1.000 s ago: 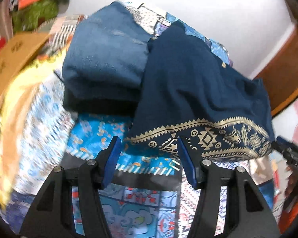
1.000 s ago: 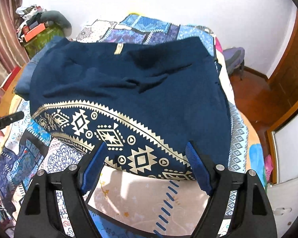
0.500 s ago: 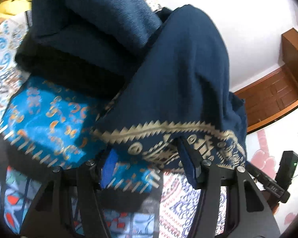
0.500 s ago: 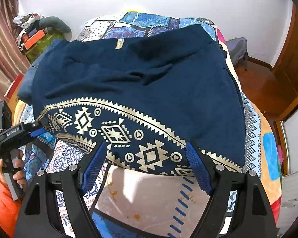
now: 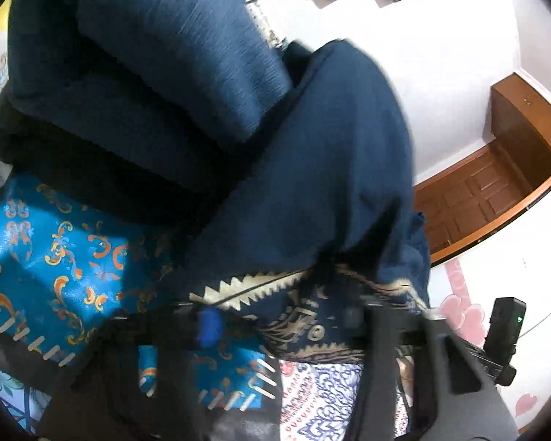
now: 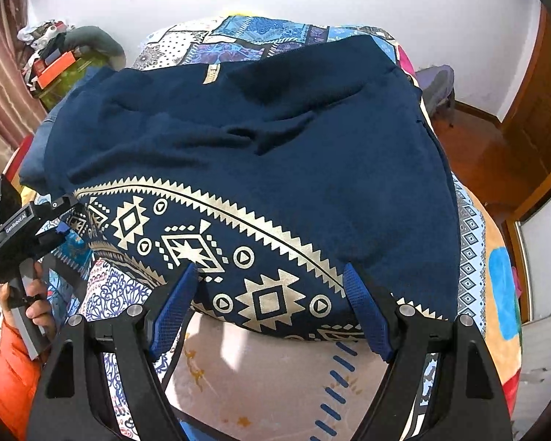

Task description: Fold large clothes

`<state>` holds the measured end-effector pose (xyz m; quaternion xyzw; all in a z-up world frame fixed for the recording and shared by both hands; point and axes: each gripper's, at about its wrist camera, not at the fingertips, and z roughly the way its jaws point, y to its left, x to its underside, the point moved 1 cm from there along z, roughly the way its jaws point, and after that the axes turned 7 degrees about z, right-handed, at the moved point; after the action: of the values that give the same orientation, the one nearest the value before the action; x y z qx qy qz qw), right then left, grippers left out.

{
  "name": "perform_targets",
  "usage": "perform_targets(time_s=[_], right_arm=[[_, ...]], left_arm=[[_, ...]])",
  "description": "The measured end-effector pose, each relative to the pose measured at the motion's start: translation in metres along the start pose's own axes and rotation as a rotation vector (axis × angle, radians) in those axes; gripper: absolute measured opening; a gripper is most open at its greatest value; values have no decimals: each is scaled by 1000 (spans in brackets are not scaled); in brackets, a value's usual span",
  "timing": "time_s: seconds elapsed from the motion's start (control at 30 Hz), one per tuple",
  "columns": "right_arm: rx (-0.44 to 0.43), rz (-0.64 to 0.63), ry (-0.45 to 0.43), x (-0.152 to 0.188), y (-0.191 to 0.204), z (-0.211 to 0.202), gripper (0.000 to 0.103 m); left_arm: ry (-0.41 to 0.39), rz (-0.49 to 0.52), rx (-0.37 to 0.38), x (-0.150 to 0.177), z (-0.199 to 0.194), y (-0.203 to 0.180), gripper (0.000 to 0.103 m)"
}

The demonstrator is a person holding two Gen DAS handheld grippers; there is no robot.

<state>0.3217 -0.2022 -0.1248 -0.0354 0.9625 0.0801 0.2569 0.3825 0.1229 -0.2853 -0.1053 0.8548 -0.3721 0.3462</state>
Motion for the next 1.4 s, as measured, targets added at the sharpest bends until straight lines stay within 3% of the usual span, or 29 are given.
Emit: perform_targets(time_s=[0.1,0.33,0.5,0.6,0.73,0.87,1.0,1.13,1.27,1.4], right_arm=[[-7,-4,-2,-2,3,-3,78],[-8,-36,-40,-17,16,-19,78],[-67,-33,-59,-41,30,-20,78],[-172,-16,-21,-52,42,-7,78],[-282,-14,101,-51,62,31,78],[-332,21,223,-40,66,72,79],[-366,39,244,-37,47,68,78],[-305,58,120,-33,7,28,79],[-207,143,22,-17,-52,-11,79],[-91,227,-20,-5,-101,-36,79]], left_arm=[[-24,36,-31,3,-12,-19,12],[-98,221,-117,-5,-53,-97,7],[-200,347,-146,-26,-89,-158,4],[-237,377,-150,-41,-103,-182,4],[-236,480,-226,-44,-109,-202,4],[-164,617,-273,-31,-76,-229,4],[-129,798,-305,-8,-36,-267,4],[-38,848,-243,3,5,-292,4],[133,823,-114,29,52,-302,4],[329,801,-65,75,95,-298,4]])
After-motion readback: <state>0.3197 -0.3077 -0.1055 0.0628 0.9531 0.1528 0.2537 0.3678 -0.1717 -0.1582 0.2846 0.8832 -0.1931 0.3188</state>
